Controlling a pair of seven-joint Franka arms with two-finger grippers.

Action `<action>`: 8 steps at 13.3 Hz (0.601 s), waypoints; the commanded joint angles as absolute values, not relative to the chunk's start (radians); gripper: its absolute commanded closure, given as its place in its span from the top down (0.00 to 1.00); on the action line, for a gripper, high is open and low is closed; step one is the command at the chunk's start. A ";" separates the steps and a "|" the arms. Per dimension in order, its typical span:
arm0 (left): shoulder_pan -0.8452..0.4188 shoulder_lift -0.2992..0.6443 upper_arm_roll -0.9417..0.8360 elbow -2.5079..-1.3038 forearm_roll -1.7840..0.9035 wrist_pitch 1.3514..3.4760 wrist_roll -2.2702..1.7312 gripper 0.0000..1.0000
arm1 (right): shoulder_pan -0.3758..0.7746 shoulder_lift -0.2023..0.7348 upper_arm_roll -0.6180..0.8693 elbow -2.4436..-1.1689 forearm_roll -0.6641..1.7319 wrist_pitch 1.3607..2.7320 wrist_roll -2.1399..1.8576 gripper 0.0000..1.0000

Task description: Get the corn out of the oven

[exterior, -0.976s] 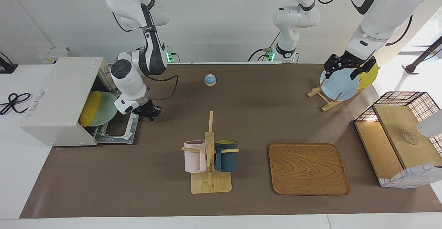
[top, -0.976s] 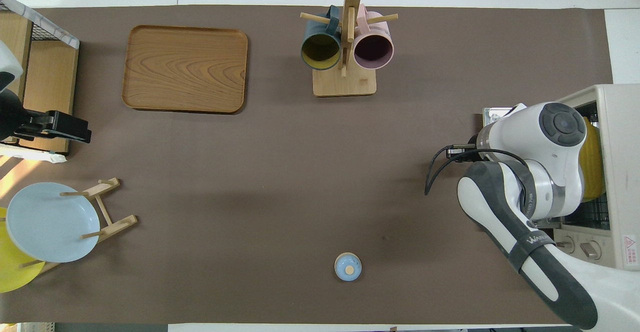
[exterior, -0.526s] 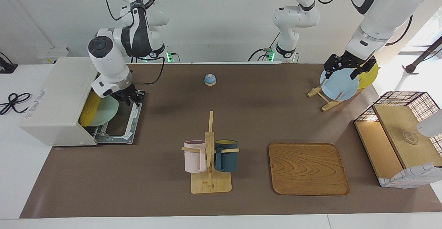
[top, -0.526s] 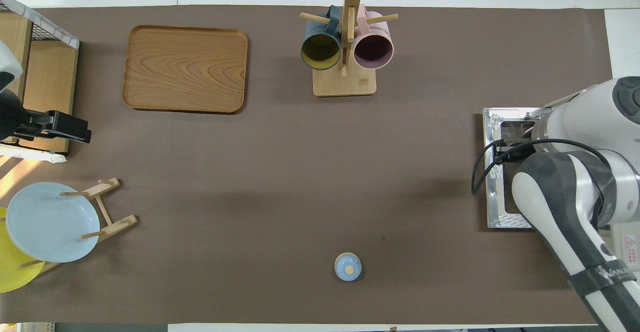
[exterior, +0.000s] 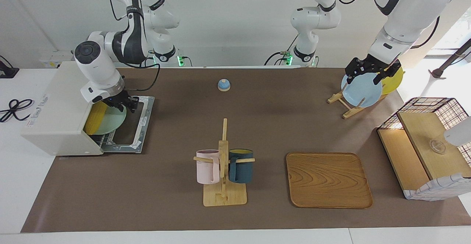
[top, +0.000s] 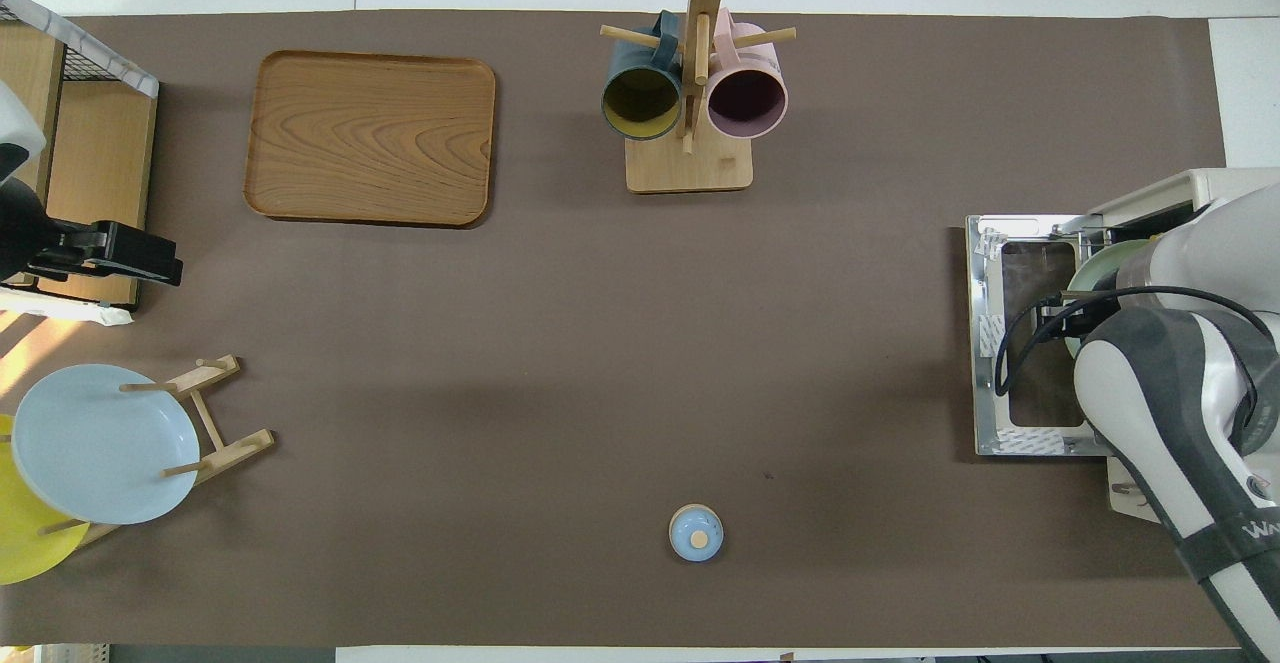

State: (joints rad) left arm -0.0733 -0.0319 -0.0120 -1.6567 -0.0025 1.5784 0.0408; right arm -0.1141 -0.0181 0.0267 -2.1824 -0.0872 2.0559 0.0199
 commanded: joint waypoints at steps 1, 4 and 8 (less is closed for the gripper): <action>-0.064 -0.054 -0.018 -1.678 0.009 1.591 0.049 1.00 | -0.161 -0.051 0.037 -2.249 -0.100 2.118 -0.055 0.44; -0.064 -0.054 -0.018 -1.678 0.009 1.591 0.049 1.00 | -0.163 -0.061 0.037 -2.283 -0.100 2.152 -0.061 0.34; -0.064 -0.054 -0.018 -1.678 0.009 1.591 0.049 1.00 | -0.172 -0.063 0.037 -2.287 -0.101 2.152 -0.110 0.00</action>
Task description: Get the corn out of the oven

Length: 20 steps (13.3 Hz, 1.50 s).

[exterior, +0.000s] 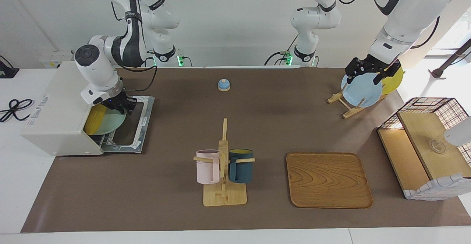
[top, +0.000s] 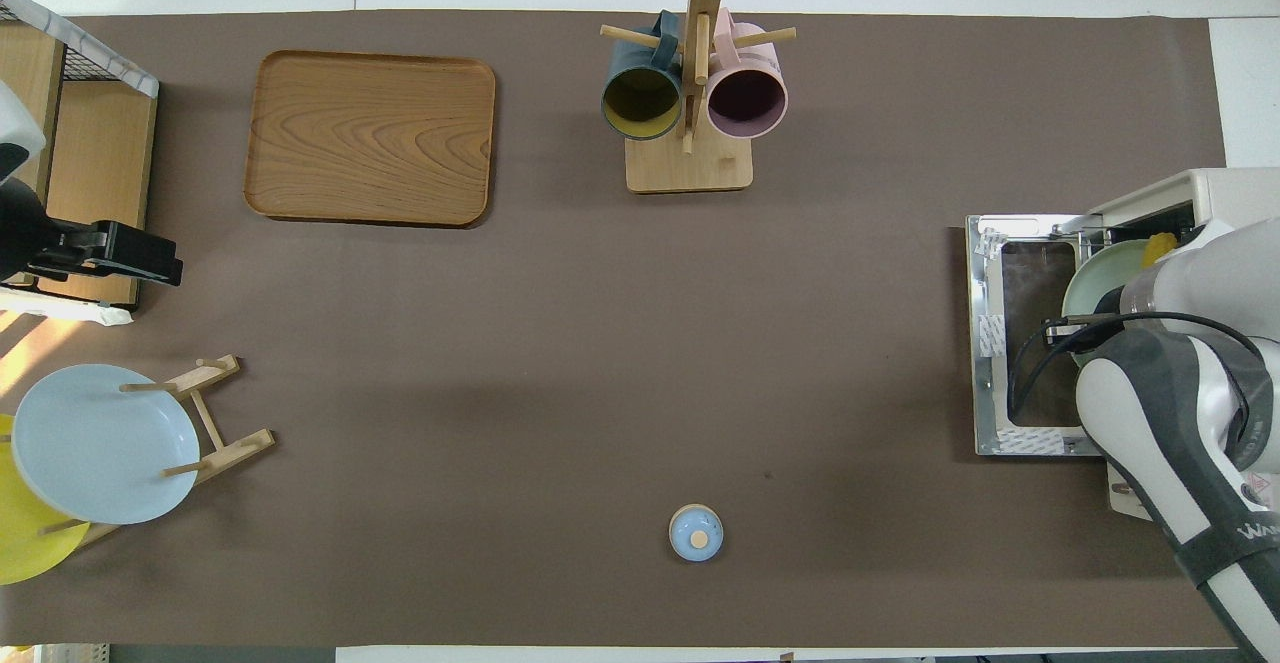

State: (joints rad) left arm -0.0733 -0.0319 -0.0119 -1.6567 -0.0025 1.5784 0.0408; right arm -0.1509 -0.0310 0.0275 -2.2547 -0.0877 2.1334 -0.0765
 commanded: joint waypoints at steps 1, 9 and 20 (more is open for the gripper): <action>-0.066 -0.054 -0.018 -1.678 0.009 1.591 0.049 1.00 | -0.167 -0.063 0.037 -2.286 -0.101 2.151 -0.112 0.00; -0.064 -0.054 -0.018 -1.678 0.009 1.591 0.049 1.00 | 0.041 0.005 0.041 -2.054 -0.242 1.935 0.044 0.00; -0.064 -0.054 -0.018 -1.678 0.009 1.586 0.049 1.00 | 0.546 0.265 0.049 -1.748 -0.216 1.890 0.714 0.00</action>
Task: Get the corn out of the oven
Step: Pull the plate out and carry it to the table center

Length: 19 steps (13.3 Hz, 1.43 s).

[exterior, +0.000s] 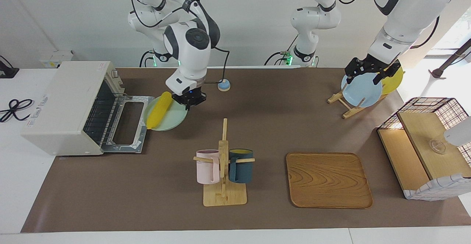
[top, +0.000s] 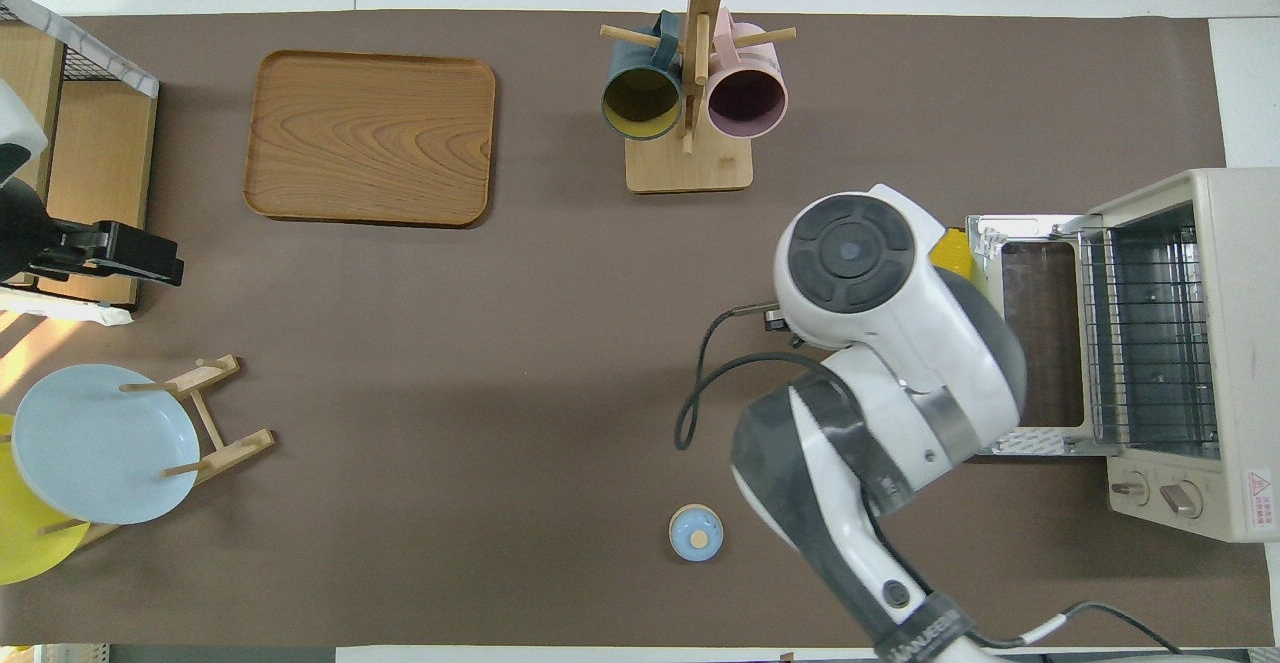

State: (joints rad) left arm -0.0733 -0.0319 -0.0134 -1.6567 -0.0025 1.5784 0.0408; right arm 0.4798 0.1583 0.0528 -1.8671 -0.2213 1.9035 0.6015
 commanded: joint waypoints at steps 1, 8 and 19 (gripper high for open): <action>-0.066 -0.054 -0.018 -1.680 0.009 1.586 0.048 1.00 | 0.575 0.325 0.049 -1.705 -0.212 1.902 0.795 0.00; -0.071 -0.052 -0.020 -1.677 0.011 1.597 0.055 1.00 | 0.650 0.434 0.049 -1.781 -0.083 2.236 0.954 0.00; -0.138 -0.051 -0.025 -1.693 0.011 1.670 0.054 1.00 | 0.513 0.344 0.037 -1.655 -0.035 2.027 0.752 0.38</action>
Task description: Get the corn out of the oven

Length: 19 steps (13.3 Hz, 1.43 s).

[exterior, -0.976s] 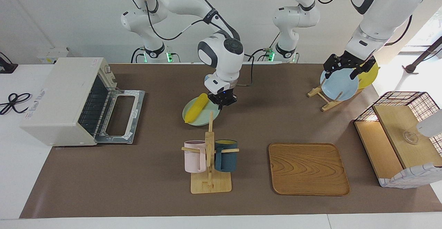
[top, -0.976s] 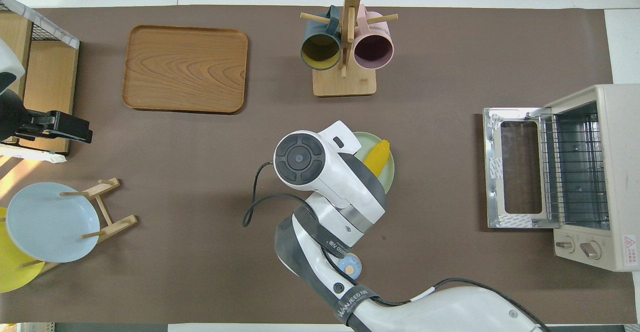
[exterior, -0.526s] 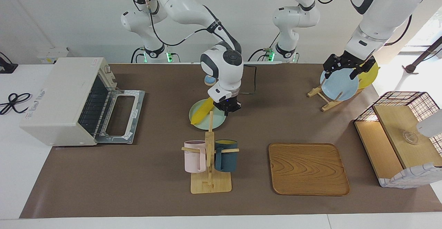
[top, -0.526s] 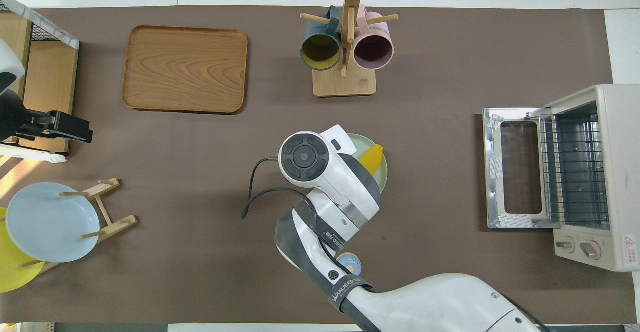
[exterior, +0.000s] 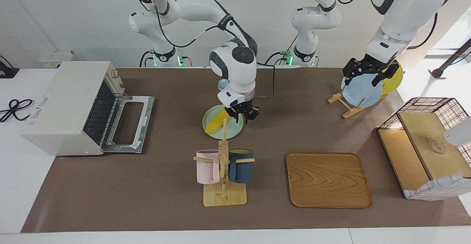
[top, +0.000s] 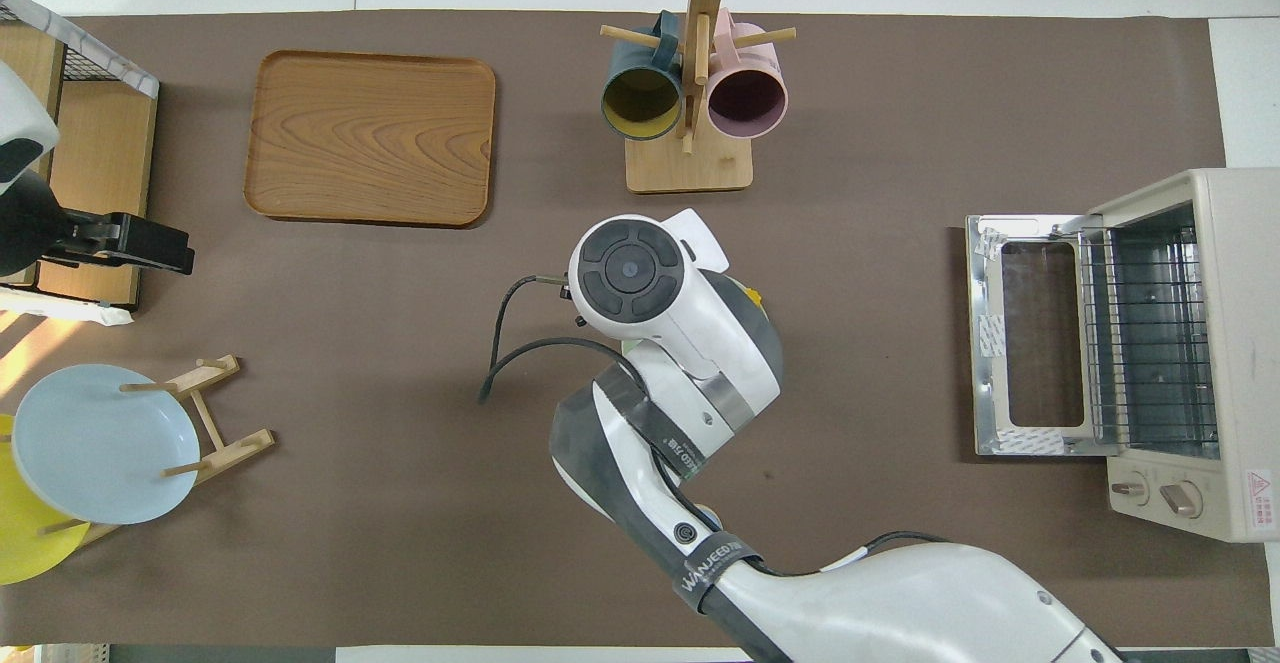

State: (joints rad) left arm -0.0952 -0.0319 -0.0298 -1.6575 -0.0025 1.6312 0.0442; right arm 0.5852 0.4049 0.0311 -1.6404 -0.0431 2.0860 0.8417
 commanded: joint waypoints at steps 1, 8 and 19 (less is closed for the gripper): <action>-0.170 -0.045 -0.025 -1.695 0.009 1.677 0.052 1.00 | 0.467 0.310 0.038 -1.681 -0.035 1.990 0.715 0.35; -0.406 0.038 -0.025 -1.796 -0.103 1.854 0.000 1.00 | 0.189 0.190 0.035 -1.969 -0.051 2.028 0.456 0.21; -0.748 0.328 -0.023 -1.792 -0.195 2.187 -0.118 1.00 | 0.068 0.138 0.035 -2.249 -0.167 2.293 0.368 0.15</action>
